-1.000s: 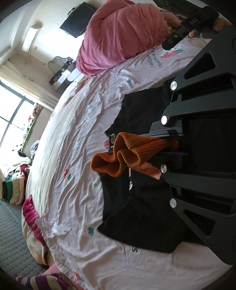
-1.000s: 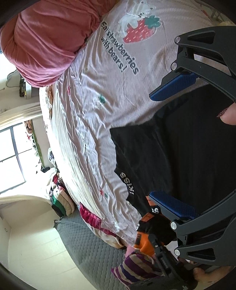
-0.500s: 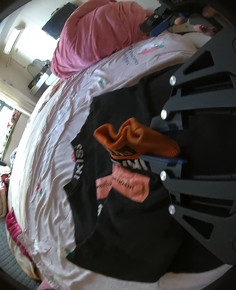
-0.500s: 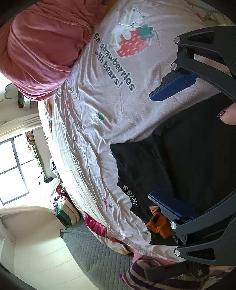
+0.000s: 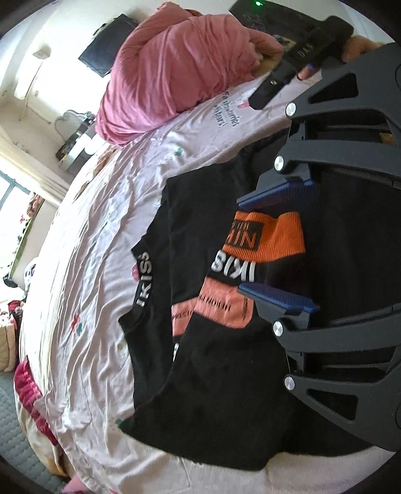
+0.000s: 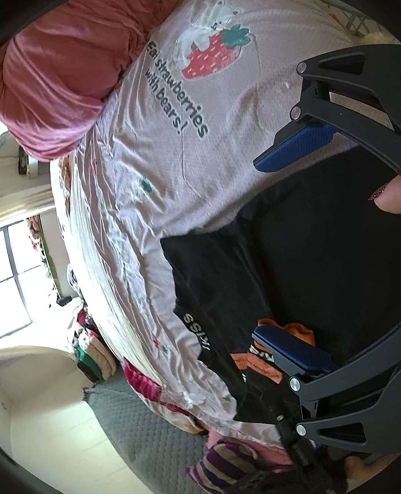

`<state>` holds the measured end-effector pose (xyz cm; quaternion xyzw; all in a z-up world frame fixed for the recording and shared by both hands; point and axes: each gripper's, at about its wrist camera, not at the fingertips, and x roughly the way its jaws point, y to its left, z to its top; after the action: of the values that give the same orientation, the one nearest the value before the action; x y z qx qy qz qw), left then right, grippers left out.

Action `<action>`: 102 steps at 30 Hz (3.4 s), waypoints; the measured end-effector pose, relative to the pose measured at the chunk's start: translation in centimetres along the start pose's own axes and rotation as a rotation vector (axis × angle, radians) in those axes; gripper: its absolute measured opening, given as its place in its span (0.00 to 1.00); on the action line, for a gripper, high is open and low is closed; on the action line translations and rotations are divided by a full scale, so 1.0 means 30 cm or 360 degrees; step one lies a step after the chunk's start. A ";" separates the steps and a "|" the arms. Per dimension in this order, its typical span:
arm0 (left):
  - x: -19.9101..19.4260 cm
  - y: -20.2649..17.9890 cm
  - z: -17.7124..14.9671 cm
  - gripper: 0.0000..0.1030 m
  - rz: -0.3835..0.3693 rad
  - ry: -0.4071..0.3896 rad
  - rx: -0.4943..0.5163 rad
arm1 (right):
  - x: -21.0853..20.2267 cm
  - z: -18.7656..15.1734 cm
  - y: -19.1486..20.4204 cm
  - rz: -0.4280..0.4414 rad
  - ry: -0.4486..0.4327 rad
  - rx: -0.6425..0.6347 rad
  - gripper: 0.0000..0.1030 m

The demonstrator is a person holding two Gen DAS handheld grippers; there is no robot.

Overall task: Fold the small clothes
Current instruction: 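Lower the cuff onto the folded sleeve and open the left tool, then grasp the stacked orange cuffs with the right tool and straighten them, then lay the orange cuffs flat on the shirt and open the right tool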

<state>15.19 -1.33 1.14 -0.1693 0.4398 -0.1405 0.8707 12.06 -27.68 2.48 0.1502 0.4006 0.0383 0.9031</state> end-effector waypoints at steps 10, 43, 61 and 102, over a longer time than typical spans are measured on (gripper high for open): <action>-0.072 0.115 0.024 0.83 0.0196 -0.0082 -0.0070 | 0.116 -0.047 0.185 0.0099 0.0131 -0.0190 0.95; -0.224 0.418 0.026 0.91 0.0455 -0.0208 -0.0301 | 0.266 -0.035 0.404 0.0260 0.0178 -0.0452 0.06; -0.207 0.403 0.041 0.91 0.0449 -0.0225 -0.0288 | 0.183 0.186 0.322 0.0040 -0.0114 -0.0573 0.06; 0.105 0.360 0.080 0.38 0.0460 0.0133 -0.0081 | 0.371 0.034 0.353 0.0077 0.0268 -0.0659 0.49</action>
<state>19.98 7.61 -4.31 -0.1202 0.4989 -0.0093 0.8582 20.89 -15.73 -1.59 -0.0325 0.4544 0.1538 0.8768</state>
